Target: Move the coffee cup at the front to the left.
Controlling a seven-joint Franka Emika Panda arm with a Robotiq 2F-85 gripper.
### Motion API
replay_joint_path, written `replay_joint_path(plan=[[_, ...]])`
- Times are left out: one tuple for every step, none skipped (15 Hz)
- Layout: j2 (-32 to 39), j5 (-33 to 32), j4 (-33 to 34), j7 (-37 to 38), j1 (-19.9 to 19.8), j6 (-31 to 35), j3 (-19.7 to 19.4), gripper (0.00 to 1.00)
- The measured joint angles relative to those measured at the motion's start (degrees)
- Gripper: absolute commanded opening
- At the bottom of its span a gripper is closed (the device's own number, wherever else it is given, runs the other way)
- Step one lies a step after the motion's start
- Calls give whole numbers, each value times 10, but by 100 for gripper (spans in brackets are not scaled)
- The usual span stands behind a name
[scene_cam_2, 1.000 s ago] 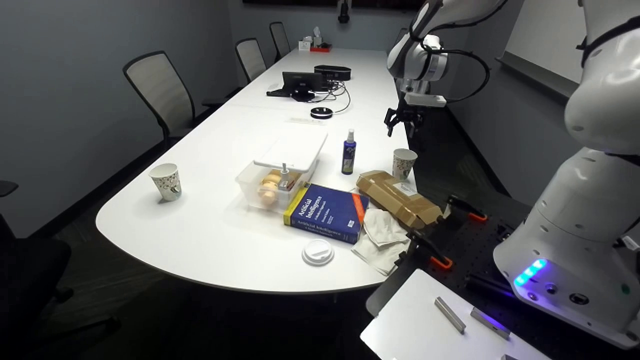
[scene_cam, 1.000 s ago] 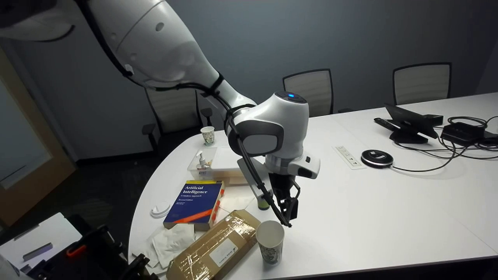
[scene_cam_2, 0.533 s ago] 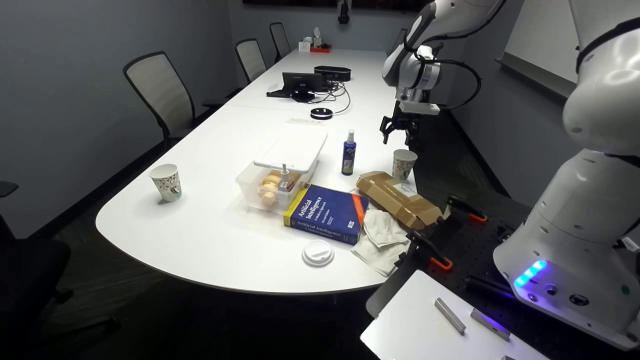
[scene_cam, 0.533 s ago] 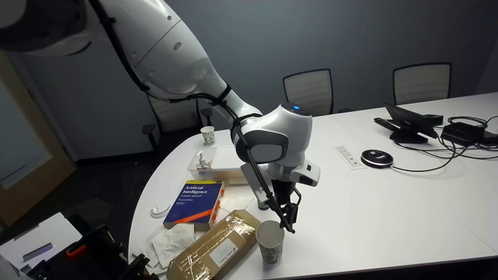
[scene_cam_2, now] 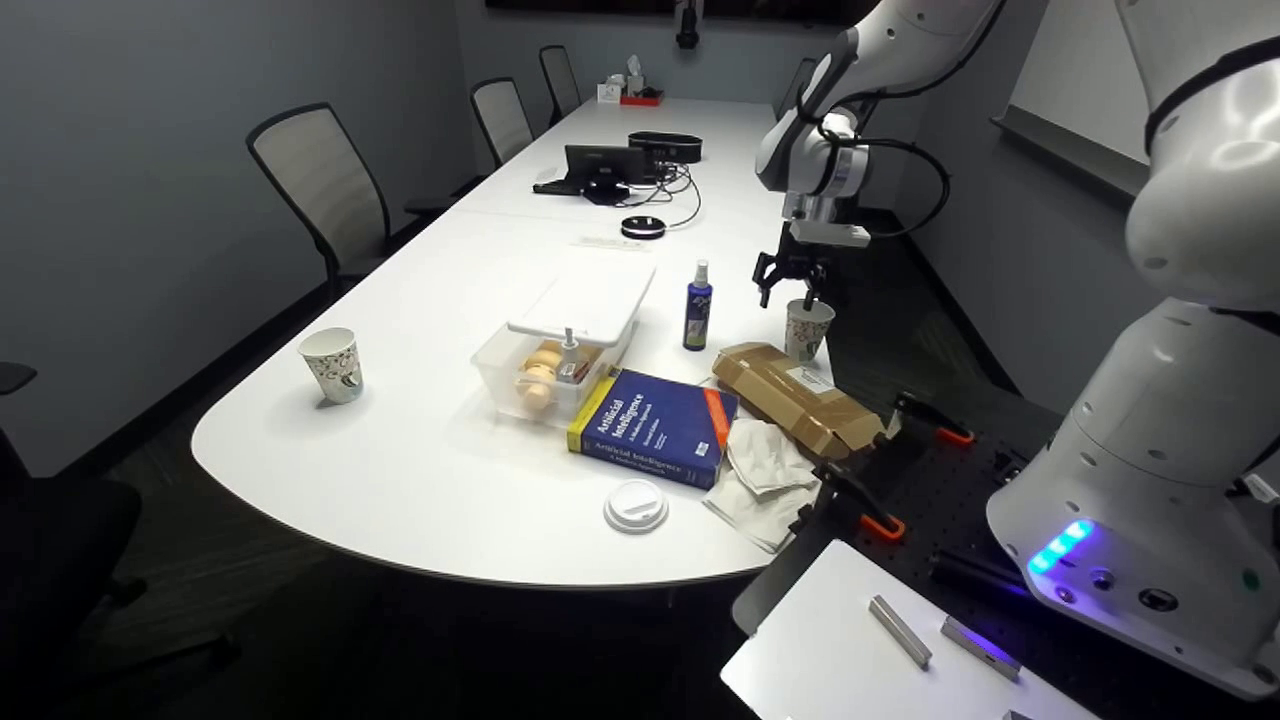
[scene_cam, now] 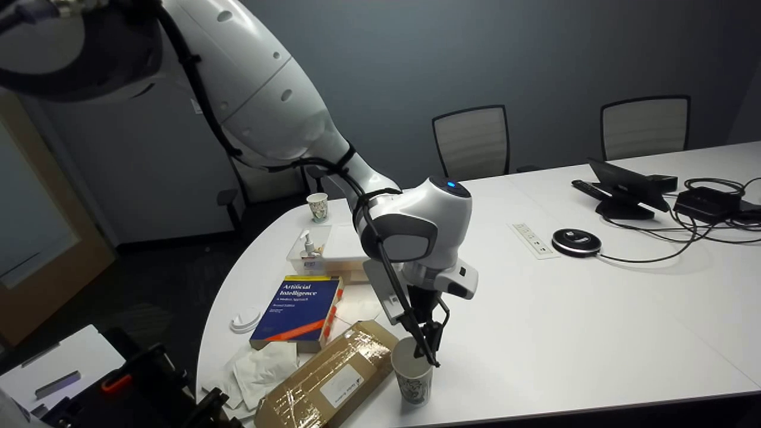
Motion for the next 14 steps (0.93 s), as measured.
replay_joint_path(plan=[[3, 0, 0, 1, 0, 0, 0, 100], [7, 0, 0, 2, 0, 0, 0, 97], [11, 0, 0, 3, 0, -1, 1, 74], [15, 0, 1, 5, 0, -1, 1, 72], [18, 0, 1, 8, 0, -2, 2, 69], [21, 0, 2, 10, 0, -2, 2, 60], [23, 0, 2, 11, 0, -3, 2, 53], [23, 1, 3, 11, 0, -3, 2, 45], [24, 1, 4, 12, 0, -4, 2, 37], [24, 1, 5, 12, -1, -4, 2, 30], [24, 1, 7, 12, -1, -4, 2, 21], [24, 1, 8, 12, -1, -4, 2, 15], [24, 1, 10, 13, -1, -4, 1, 6], [24, 1, 12, 13, -1, -4, 1, 1]])
